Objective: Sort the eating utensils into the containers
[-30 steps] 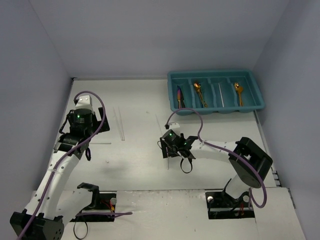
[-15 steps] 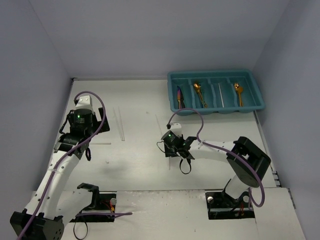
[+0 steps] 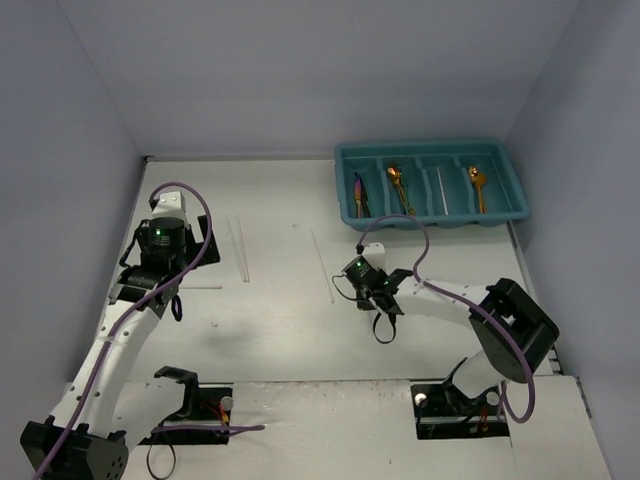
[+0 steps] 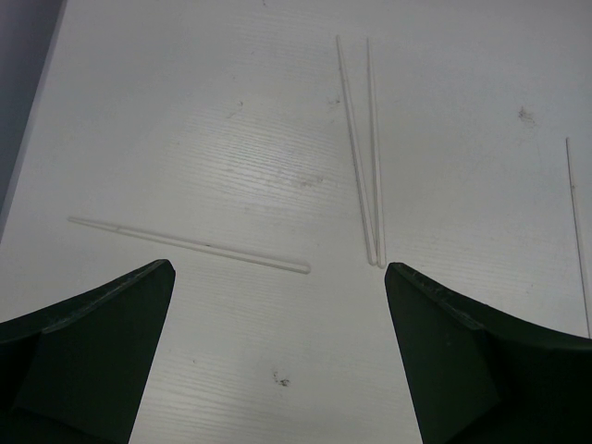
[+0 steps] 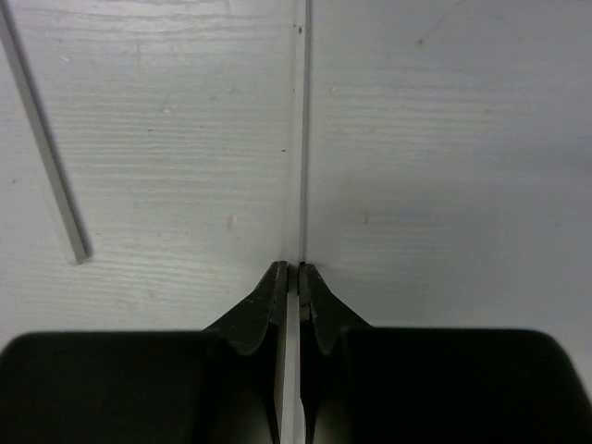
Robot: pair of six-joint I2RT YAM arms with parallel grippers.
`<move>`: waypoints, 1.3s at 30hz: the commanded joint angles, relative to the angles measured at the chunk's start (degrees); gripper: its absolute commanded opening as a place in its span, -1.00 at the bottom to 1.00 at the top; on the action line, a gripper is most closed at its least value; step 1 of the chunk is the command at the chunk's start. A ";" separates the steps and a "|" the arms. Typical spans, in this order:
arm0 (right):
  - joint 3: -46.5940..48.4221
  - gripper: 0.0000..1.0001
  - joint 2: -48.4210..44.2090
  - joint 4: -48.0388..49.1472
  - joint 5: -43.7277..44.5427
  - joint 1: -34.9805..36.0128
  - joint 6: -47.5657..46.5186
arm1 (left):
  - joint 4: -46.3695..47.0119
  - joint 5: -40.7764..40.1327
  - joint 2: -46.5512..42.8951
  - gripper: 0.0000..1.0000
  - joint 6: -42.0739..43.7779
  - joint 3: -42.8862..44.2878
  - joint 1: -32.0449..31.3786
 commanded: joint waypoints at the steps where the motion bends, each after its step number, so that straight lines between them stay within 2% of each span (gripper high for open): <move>1: 2.81 -1.00 -6.15 -3.45 2.05 -0.67 -5.06 | 2.51 -0.14 0.07 0.95 0.59 1.21 0.32; 8: 13.20 -1.00 -15.60 -4.29 3.87 -0.69 -16.45 | 2.42 0.04 -0.11 0.95 0.54 1.34 0.32; 12: 23.46 -1.00 -15.39 -4.18 7.86 -6.88 -29.09 | 2.49 0.43 -0.13 0.95 0.39 1.32 0.32; 19: 35.17 -1.00 -3.43 2.85 10.37 -20.94 -42.25 | 2.34 0.18 -0.62 0.95 0.35 1.23 0.32; 21: 38.78 -1.00 0.36 5.76 7.63 -27.70 -43.98 | 2.16 0.17 -0.64 0.95 0.36 1.30 0.23; 24: 42.78 -1.00 7.11 9.10 3.34 -34.27 -44.61 | 2.16 0.34 -0.73 0.95 0.37 1.30 0.23; 29: 51.34 -1.00 22.23 11.18 1.56 -40.73 -44.00 | 2.03 -0.40 -0.99 0.95 0.50 1.30 0.19; 33: 57.91 -0.98 32.73 11.09 1.52 -42.90 -44.90 | 2.03 -0.19 -0.86 0.95 0.49 1.30 0.19; 34: 58.67 -0.91 34.00 11.07 1.52 -42.92 -45.10 | 2.01 -0.26 -0.71 0.95 0.54 1.30 0.17; 39: 59.34 -0.24 34.63 10.74 1.50 -42.69 -43.95 | 2.09 -0.03 0.24 0.95 0.49 1.30 0.16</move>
